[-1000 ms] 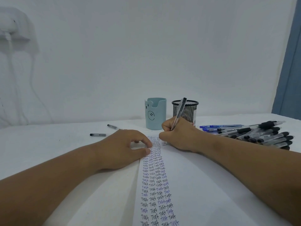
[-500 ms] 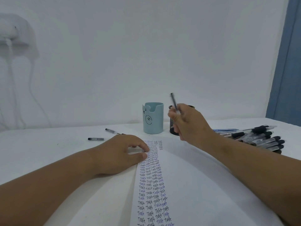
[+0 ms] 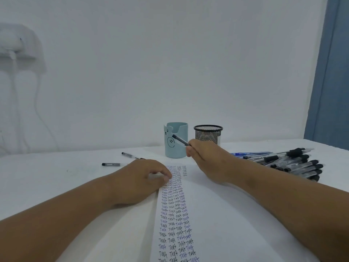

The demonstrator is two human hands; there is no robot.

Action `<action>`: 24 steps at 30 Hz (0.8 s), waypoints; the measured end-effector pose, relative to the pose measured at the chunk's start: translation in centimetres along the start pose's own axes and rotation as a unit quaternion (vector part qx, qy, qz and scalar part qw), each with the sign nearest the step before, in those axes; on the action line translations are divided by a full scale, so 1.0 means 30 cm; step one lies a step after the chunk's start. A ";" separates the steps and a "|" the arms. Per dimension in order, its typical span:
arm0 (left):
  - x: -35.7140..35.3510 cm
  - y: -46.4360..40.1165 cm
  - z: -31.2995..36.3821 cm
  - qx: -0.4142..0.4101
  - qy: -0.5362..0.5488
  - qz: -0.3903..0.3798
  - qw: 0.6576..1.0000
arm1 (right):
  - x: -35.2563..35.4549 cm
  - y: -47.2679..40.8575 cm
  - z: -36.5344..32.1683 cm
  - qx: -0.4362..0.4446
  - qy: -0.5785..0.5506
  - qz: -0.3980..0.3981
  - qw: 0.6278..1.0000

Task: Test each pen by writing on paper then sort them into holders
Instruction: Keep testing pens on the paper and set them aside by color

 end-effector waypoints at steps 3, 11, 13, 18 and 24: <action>-0.004 0.001 0.007 0.019 0.036 0.021 0.999 | 0.054 -0.008 0.026 -0.013 -0.056 -0.009 0.998; -0.011 0.009 0.043 -0.034 0.013 0.063 0.997 | 0.335 0.131 0.241 -0.085 0.062 0.009 0.994; -0.009 0.011 0.050 -0.043 0.040 0.083 0.995 | 0.370 0.209 0.319 -0.128 0.052 0.004 0.990; -0.024 0.009 0.044 -0.023 0.020 0.064 0.998 | 0.423 0.352 0.449 -0.186 0.059 0.011 0.981; -0.033 0.019 0.052 -0.009 0.012 0.042 0.999 | 0.406 0.390 0.492 -0.196 0.113 -0.002 0.974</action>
Point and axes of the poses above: each hand's wrist, its own y-axis away from the middle knuckle, its own x-axis out of the back of the hand, z = x × y, the point moved 7 cm from there along -y, towards the middle knuckle, and after that the axes turned 13 degrees about y, right-handed, at the moved point
